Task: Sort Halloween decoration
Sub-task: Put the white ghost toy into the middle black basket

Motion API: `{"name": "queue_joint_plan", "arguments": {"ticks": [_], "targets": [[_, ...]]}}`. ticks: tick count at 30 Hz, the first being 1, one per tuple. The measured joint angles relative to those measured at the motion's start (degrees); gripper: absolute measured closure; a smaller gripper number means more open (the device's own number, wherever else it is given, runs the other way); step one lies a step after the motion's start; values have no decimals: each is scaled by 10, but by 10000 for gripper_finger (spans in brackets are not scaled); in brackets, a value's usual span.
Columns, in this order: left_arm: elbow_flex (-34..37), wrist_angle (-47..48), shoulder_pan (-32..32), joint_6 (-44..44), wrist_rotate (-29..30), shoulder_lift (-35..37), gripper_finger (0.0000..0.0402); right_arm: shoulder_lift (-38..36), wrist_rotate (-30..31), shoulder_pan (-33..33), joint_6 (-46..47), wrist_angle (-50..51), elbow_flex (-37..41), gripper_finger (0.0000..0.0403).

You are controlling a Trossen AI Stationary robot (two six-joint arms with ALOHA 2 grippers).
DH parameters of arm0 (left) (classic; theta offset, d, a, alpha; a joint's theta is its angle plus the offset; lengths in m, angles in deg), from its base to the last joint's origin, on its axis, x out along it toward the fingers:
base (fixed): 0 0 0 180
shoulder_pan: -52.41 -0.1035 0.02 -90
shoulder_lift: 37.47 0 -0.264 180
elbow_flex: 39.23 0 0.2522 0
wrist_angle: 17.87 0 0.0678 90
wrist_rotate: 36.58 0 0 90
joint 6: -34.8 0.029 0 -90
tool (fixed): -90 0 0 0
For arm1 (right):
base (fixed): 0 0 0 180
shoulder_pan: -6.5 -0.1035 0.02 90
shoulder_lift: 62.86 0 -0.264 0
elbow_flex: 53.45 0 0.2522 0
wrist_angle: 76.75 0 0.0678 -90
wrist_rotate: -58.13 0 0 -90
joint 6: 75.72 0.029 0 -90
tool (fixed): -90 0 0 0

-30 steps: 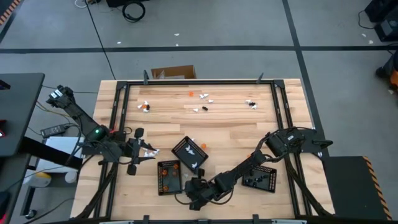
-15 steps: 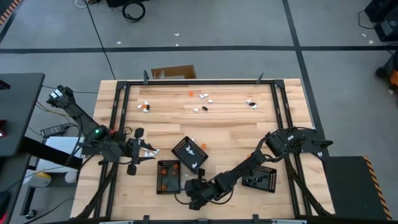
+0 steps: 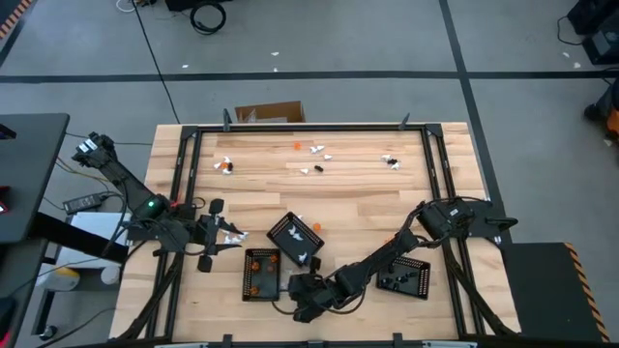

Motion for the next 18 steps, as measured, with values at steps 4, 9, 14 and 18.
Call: {"name": "queue_joint_plan", "arguments": {"ticks": [4, 9, 14, 18], "targets": [[0, 0, 0, 0, 0, 0, 246, -2, -15, 0, -5, -30, -1, 384], [0, 0, 0, -1, 0, 0, 246, -2, -12, -1, -7, -68, 5, 314], [0, -1, 0, -5, 0, 0, 246, 7, -5, 1, 7, -76, 6, 234], [0, -1, 0, -6, 0, 0, 246, 30, -11, 1, 1, -93, 9, 198]]}}
